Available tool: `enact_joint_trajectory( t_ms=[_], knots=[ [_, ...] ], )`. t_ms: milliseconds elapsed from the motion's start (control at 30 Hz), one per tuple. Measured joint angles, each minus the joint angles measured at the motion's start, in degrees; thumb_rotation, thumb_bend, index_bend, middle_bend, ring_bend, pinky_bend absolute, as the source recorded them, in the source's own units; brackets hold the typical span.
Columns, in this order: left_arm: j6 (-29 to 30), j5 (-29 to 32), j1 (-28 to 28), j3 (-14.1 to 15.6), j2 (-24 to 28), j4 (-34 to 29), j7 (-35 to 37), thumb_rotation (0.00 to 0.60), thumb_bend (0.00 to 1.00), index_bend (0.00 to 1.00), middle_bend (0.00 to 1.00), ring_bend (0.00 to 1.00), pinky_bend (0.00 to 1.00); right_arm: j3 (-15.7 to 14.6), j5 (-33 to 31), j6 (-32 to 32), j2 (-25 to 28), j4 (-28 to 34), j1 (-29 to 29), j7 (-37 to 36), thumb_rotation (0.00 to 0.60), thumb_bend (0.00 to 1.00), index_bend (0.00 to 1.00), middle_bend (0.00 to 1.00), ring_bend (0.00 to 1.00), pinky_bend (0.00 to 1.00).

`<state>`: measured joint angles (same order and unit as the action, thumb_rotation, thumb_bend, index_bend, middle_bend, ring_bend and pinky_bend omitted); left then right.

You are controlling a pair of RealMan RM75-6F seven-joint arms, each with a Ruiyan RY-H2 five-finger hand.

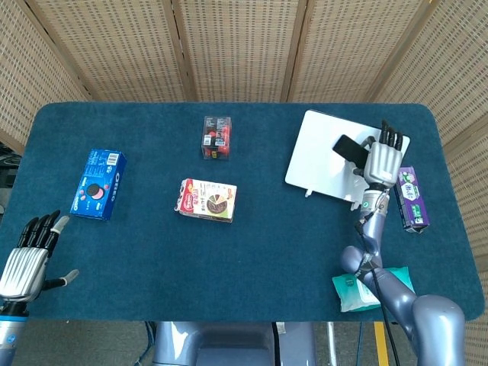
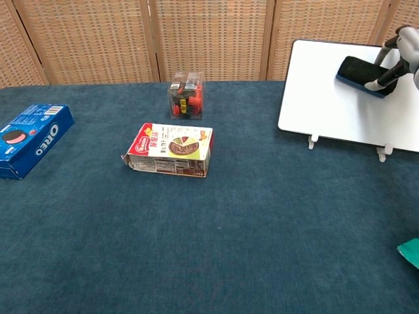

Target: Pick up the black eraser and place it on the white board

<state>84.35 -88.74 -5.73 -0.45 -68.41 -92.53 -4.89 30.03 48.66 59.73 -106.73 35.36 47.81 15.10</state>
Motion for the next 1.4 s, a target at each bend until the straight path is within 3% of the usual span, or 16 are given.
enact_joint_trajectory(
  t_ms=[300, 1400],
  knots=[
    [0.09, 0.0, 0.04, 0.07, 0.04, -0.08, -0.01, 0.6, 0.0, 0.0, 0.0, 0.0, 0.0, 0.3, 0.32, -0.65, -0.41, -0.94, 0.01, -0.76, 0.6, 0.26, 0.54, 0.01, 0.0, 0.0],
    [0.72, -0.32, 0.23, 0.16, 0.8, -0.28, 1.66, 0.6, 0.0, 0.0, 0.0, 0.0, 0.0, -0.03, 2.89, 2.36, 1.0, 3.25, -2.22, -3.12, 0.6, 0.1, 0.25, 0.0, 0.0, 0.0]
  ],
)
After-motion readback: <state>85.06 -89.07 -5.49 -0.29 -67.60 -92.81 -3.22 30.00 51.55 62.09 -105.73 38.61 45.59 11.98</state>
